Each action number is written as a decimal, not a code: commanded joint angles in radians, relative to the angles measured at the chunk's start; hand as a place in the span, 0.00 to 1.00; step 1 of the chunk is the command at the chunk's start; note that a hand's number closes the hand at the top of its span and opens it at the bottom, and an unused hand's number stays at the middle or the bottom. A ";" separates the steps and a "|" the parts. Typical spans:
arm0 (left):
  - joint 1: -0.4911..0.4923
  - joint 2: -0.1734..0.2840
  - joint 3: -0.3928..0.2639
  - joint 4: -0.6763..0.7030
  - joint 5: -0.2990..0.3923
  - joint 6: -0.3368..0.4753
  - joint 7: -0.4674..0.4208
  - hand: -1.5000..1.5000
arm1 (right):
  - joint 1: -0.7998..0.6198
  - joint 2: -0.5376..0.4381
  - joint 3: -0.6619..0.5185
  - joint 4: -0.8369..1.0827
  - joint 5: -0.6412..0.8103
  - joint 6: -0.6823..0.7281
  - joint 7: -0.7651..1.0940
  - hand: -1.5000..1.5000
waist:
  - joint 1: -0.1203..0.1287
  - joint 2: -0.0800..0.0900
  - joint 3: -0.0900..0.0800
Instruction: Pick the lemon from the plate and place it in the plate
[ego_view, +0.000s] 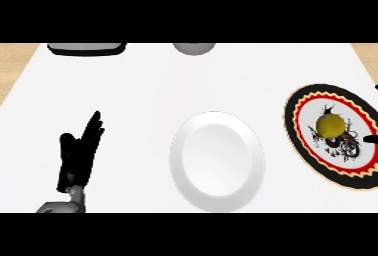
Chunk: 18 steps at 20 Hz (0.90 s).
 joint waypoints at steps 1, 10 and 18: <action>0.001 -0.012 -0.007 -0.013 -0.004 0.001 0.002 0.50 | -0.032 -0.079 -0.018 0.163 -0.026 0.089 -0.108 0.00 | 0.017 0.006 0.002; -0.066 0.020 0.035 0.037 0.018 -0.039 0.020 0.50 | 0.018 -0.061 0.045 0.136 -0.063 0.104 -0.204 0.00 | 0.005 0.002 0.001; -0.031 0.001 0.035 0.059 0.004 -0.040 -0.040 0.50 | 0.029 -0.056 0.107 0.231 -0.034 -0.038 -0.272 0.00 | 0.011 0.005 0.001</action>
